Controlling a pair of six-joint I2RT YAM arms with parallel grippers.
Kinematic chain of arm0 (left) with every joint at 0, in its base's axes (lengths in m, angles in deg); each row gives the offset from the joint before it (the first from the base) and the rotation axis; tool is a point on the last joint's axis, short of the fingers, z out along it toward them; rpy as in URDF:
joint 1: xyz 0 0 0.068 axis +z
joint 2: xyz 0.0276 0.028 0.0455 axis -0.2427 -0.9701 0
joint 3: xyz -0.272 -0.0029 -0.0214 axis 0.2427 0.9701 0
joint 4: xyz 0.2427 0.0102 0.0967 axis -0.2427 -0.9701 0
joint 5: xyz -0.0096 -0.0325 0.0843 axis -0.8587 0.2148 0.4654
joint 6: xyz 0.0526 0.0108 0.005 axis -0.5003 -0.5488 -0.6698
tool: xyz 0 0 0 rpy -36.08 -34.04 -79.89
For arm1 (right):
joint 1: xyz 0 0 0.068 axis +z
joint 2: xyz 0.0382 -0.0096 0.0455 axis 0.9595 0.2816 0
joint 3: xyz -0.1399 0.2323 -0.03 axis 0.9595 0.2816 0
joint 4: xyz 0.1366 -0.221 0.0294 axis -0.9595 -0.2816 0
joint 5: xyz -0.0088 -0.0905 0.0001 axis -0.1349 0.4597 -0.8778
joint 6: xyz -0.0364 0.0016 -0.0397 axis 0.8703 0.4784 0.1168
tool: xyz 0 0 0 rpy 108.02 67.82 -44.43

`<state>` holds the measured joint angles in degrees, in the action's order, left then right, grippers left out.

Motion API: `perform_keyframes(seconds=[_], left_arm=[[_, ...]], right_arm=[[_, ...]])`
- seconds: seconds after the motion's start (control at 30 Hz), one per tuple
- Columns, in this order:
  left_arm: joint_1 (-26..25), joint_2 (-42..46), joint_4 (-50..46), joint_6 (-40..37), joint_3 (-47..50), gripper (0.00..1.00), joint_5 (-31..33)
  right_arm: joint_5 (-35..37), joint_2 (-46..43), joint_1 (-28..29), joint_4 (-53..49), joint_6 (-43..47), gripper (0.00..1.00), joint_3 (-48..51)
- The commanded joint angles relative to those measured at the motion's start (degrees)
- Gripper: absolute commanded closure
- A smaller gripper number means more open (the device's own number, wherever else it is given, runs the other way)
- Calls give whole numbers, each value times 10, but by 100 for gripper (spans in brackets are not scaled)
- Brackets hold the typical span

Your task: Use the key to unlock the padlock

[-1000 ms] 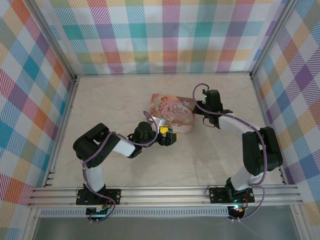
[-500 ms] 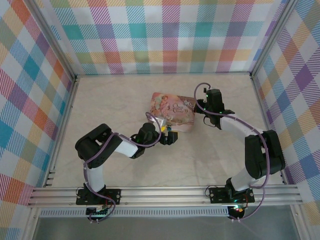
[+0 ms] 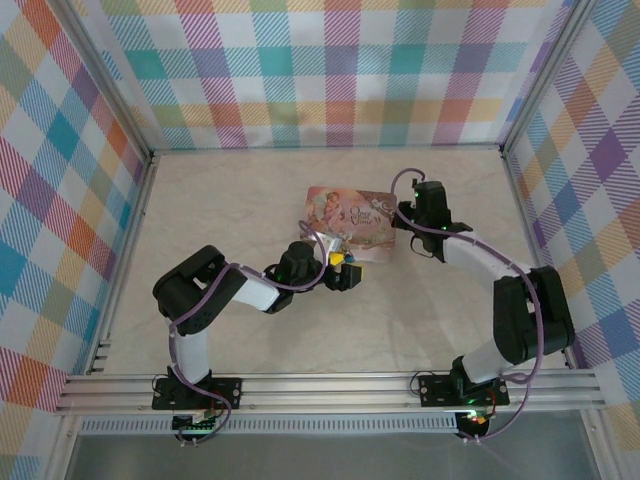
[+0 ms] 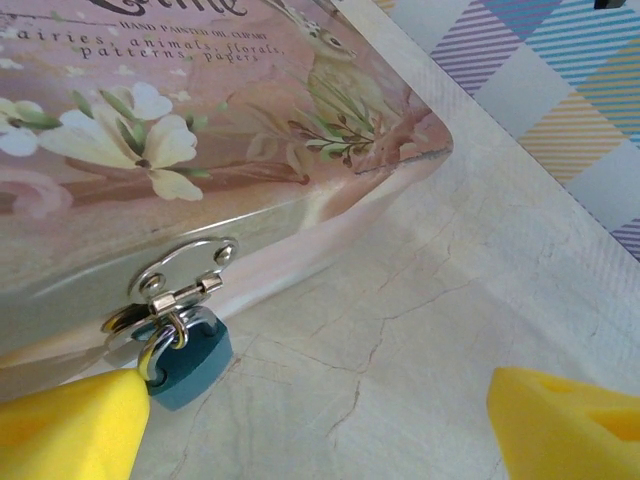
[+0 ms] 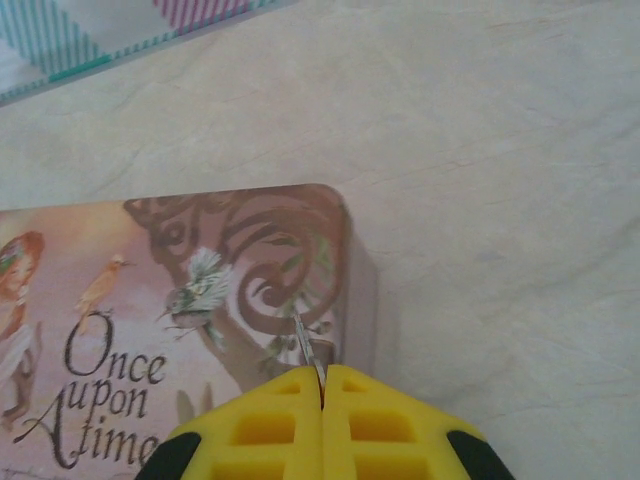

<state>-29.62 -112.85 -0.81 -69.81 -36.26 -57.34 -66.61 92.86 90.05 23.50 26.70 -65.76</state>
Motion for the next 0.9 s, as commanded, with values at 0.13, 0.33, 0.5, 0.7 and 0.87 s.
perform_keyframes(seconds=[0.13, 0.33, 0.5, 0.7, 0.87], left_arm=[[-8, -13, 28, -3, -20, 14, -24], [-8, -33, 30, 5, -32, 12, -28], [-8, -51, 42, 15, -43, 11, -36], [-8, -66, 42, 14, -61, 9, -36], [-4, -64, 80, 27, -53, 6, -29]], right_arm=[[120, -29, -15, -73, -42, 100, 11], [111, 4, -15, -89, -53, 100, 2], [62, 34, -13, -74, -58, 100, -7], [31, 56, -6, -62, -56, 100, -19], [29, 62, 2, -59, -53, 100, -20]])
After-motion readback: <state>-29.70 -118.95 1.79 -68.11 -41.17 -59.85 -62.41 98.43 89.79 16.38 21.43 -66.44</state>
